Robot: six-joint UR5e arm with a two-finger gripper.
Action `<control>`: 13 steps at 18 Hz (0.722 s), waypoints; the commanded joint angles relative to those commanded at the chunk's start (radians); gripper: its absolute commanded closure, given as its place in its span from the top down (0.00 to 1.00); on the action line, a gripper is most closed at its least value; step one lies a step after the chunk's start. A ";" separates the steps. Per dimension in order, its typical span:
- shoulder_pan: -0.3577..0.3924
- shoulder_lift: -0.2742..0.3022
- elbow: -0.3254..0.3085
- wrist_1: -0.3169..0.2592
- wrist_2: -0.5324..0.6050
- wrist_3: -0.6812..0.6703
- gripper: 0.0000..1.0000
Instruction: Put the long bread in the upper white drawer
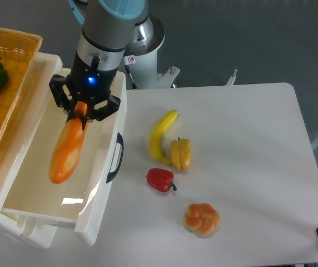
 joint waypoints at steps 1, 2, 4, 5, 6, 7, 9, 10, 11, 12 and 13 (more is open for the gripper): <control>-0.005 0.000 0.000 0.005 0.002 0.003 0.73; -0.008 -0.003 0.000 0.005 0.002 0.005 0.73; -0.011 -0.006 0.000 0.006 0.002 0.009 0.73; -0.011 -0.006 0.000 0.006 0.002 0.009 0.74; -0.011 -0.006 0.002 0.006 0.002 0.011 0.74; -0.011 -0.006 0.002 0.011 0.002 0.011 0.74; -0.008 -0.006 0.003 0.028 0.003 0.011 0.74; 0.000 -0.006 0.006 0.035 0.005 0.011 0.74; 0.009 -0.006 0.011 0.051 0.006 0.011 0.74; 0.027 -0.008 0.011 0.077 0.008 0.015 0.74; 0.046 -0.008 0.011 0.101 0.008 0.034 0.76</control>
